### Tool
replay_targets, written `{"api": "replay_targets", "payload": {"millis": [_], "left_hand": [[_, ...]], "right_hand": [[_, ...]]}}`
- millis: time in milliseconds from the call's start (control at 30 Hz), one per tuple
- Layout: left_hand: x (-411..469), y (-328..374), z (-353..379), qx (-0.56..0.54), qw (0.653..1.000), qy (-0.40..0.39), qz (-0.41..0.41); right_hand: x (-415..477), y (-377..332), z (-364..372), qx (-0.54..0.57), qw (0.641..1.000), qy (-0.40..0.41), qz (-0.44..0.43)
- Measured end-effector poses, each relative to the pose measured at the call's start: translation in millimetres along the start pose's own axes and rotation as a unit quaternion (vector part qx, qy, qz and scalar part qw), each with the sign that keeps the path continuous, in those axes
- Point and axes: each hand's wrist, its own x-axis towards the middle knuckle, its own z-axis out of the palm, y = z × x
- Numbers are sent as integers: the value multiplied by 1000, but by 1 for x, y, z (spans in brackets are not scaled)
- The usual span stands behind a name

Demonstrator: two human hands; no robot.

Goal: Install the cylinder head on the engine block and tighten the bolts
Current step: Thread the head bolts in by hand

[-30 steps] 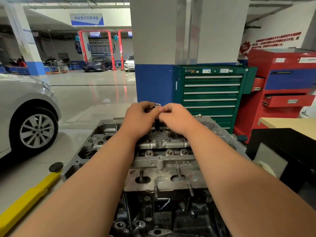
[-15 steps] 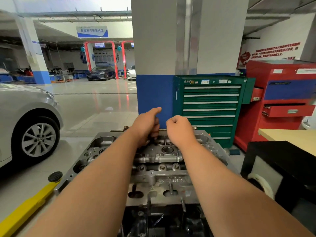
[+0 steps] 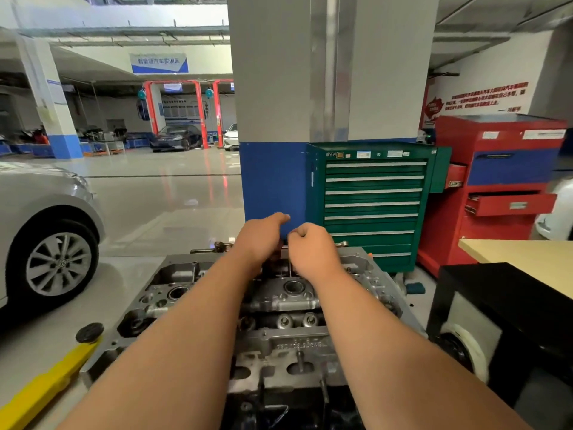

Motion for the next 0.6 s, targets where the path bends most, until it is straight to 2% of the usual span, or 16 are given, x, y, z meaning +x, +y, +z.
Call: {"api": "replay_targets", "payload": {"millis": [33, 67, 100, 133, 167, 233, 267, 333, 400, 467, 533, 600], "left_hand": [[3, 2, -7, -23, 997, -75, -24], [5, 3, -12, -37, 992, -116, -36], [5, 3, -13, -41, 992, -111, -36], [4, 3, -8, -28, 998, -54, -19], [0, 0, 1, -8, 999, 40, 7], [-12, -6, 21, -13, 973, 216, 76], [-15, -8, 30, -34, 961, 254, 105], [-11, -10, 33, -19, 958, 260, 120], [-1, -4, 23, 3, 973, 211, 91], [5, 0, 9, -16, 995, 89, 50], [11, -4, -1, -40, 998, -34, 43], [15, -8, -7, -60, 992, -109, 26]], "right_hand": [[1, 0, 1, -2, 1000, 8, 1], [2, 0, 1, -2, 1000, 12, 3], [1, 0, 2, -2, 1000, 11, 4], [2, 0, 2, -2, 1000, 7, 6], [2, -1, 2, 0, 1000, 3, 10], [1, -1, 1, 12, 1000, -1, 11], [2, 0, 1, 23, 1000, -4, 10], [2, 1, 2, 31, 999, -11, 5], [2, 3, 2, 17, 1000, -10, -5], [3, 5, 3, 10, 1000, -5, -7], [4, 6, 4, 4, 1000, -1, -9], [5, 5, 4, -4, 1000, -3, -9]]}}
